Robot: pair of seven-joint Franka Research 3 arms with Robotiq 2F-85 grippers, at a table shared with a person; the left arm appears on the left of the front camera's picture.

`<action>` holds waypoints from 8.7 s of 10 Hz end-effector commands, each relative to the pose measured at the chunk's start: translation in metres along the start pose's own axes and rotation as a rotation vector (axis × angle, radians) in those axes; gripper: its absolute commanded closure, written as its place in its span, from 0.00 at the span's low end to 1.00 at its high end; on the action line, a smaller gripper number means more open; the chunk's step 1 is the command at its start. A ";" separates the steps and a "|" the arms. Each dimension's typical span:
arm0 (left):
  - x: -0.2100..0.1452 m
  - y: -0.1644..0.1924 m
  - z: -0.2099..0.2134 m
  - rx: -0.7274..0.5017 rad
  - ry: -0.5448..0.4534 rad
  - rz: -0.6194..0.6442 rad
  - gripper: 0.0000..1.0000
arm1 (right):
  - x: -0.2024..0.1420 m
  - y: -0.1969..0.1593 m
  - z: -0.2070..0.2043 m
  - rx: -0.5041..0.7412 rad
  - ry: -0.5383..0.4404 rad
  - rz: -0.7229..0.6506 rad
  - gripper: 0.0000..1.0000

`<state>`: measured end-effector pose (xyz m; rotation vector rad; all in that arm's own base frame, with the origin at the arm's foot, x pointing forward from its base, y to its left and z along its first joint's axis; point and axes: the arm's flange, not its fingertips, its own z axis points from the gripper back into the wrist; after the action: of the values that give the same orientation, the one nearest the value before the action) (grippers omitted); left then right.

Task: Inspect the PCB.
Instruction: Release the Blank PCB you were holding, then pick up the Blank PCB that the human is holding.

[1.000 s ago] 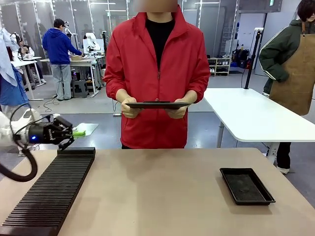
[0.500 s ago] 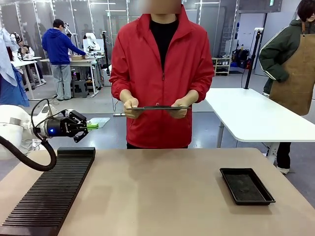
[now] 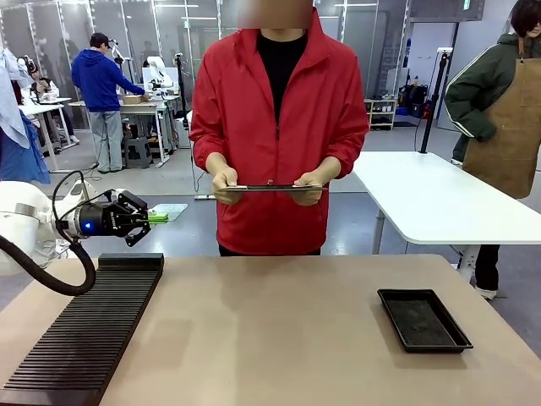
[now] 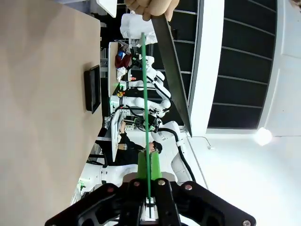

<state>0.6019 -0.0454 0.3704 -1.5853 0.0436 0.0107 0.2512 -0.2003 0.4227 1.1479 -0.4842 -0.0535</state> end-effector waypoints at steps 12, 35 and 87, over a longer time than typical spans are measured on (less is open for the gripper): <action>-0.007 -0.003 0.000 0.003 0.000 0.002 0.97 | 0.001 0.000 0.001 0.008 -0.005 0.020 0.00; 0.005 -0.011 0.012 0.005 -0.018 -0.022 0.04 | 0.001 0.000 0.001 0.008 -0.005 0.020 0.00; -0.309 0.043 0.276 -0.056 -0.089 -0.232 0.04 | 0.100 0.151 -0.217 0.213 0.301 -0.459 0.00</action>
<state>0.3004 0.2349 0.3325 -1.6460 -0.2220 -0.0932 0.3817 0.0082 0.5161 1.4296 0.0327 -0.1923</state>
